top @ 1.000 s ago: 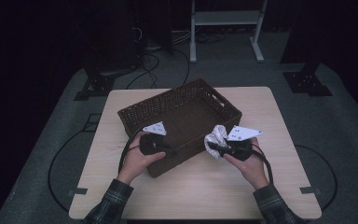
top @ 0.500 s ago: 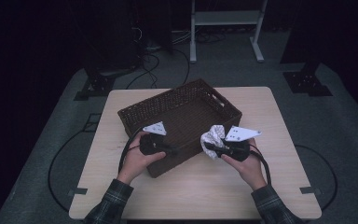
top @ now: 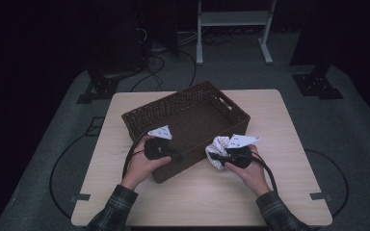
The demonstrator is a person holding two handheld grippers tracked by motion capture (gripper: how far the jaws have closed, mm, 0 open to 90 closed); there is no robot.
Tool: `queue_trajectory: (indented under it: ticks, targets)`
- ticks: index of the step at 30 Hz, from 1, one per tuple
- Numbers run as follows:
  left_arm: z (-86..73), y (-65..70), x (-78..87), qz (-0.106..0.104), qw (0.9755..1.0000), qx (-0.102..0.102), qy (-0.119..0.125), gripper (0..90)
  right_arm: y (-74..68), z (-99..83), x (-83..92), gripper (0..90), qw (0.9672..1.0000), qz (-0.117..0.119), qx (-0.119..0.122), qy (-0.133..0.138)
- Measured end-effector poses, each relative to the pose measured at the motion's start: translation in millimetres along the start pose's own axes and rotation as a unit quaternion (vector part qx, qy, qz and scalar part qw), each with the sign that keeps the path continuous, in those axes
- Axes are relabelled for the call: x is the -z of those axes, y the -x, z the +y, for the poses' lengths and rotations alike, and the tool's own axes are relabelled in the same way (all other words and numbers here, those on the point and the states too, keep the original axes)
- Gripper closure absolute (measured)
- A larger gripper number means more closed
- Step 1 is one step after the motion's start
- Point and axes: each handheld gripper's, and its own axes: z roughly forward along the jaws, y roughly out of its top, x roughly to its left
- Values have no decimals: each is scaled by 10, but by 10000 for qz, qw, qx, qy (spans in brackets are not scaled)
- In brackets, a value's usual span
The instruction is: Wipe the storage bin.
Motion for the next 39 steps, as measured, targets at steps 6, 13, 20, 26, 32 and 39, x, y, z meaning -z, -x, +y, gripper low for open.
queue_trajectory:
  ticks: [6,13,20,26,32,39]
  targets:
    - [0,0,0,-1,10000,-1,0,781,28,-73,-86,751,9998,0,-67,-181]
    - [0,0,1,-5,10000,-8,-3,781,28,-180,-221,750,9984,-77,-18,-565]
    - [-1,0,1,-6,10000,-10,-2,781,11,-151,-190,749,9988,-52,-26,-481]
    - [-1,-1,2,-9,10000,1,0,781,-61,-29,-56,747,9996,-34,68,-258]
    - [-1,-2,2,-10,10000,2,4,781,-122,54,23,748,9997,-45,208,-82]
    - [0,-2,3,-8,10000,-7,-5,781,-170,170,128,748,9994,44,247,242]
